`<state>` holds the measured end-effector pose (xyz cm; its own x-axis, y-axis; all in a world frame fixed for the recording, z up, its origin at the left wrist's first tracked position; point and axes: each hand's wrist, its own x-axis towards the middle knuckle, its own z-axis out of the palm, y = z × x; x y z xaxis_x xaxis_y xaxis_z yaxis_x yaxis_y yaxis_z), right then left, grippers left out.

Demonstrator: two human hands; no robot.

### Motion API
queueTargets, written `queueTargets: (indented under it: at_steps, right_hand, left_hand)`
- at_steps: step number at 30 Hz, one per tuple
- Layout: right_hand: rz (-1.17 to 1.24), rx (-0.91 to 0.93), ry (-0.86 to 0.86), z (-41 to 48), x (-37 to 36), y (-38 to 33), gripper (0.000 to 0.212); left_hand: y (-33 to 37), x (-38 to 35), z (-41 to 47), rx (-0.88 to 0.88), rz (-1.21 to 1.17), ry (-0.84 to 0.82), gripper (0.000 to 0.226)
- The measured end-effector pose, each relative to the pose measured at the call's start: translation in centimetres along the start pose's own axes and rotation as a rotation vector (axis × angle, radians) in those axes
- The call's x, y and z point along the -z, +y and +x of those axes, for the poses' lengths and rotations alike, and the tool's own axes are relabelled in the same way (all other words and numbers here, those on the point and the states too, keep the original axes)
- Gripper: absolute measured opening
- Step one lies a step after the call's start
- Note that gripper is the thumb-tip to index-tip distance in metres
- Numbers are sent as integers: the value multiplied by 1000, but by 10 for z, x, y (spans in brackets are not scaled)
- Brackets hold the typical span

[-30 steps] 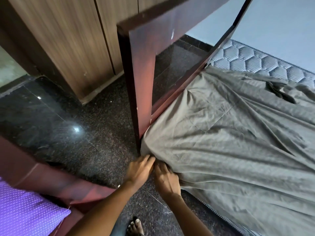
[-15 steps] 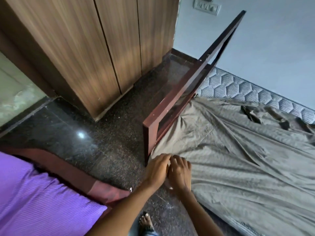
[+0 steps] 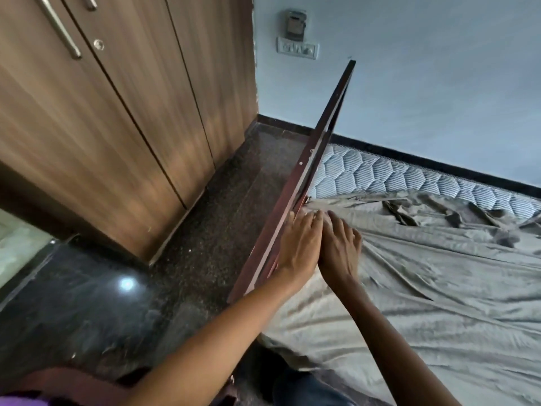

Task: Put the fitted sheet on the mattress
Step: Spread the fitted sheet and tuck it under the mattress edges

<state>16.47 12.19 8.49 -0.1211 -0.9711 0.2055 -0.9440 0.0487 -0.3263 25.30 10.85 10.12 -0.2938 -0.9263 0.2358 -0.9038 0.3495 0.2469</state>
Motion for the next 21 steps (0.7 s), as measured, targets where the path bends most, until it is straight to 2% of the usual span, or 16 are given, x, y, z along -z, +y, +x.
queueTargets:
  at_steps: [3, 10, 13, 17, 21]
  right_hand:
    - [1, 6, -83, 36, 3, -5, 48]
    - [93, -46, -70, 86, -17, -32, 62]
    - [110, -109, -18, 109, -33, -50, 56]
    - [106, -142, 142, 153, -61, -90, 45]
    - [140, -316, 199, 187, -107, -143, 44]
  left_hand:
    - [-12, 9, 34, -15, 9, -10, 48]
    - [-60, 16, 86, -122, -70, -105, 54]
    - [-89, 19, 113, -219, -128, -118, 53]
    - [-147, 23, 159, -357, -213, -109, 52]
    - [-218, 11, 194, -491, -244, -133, 52]
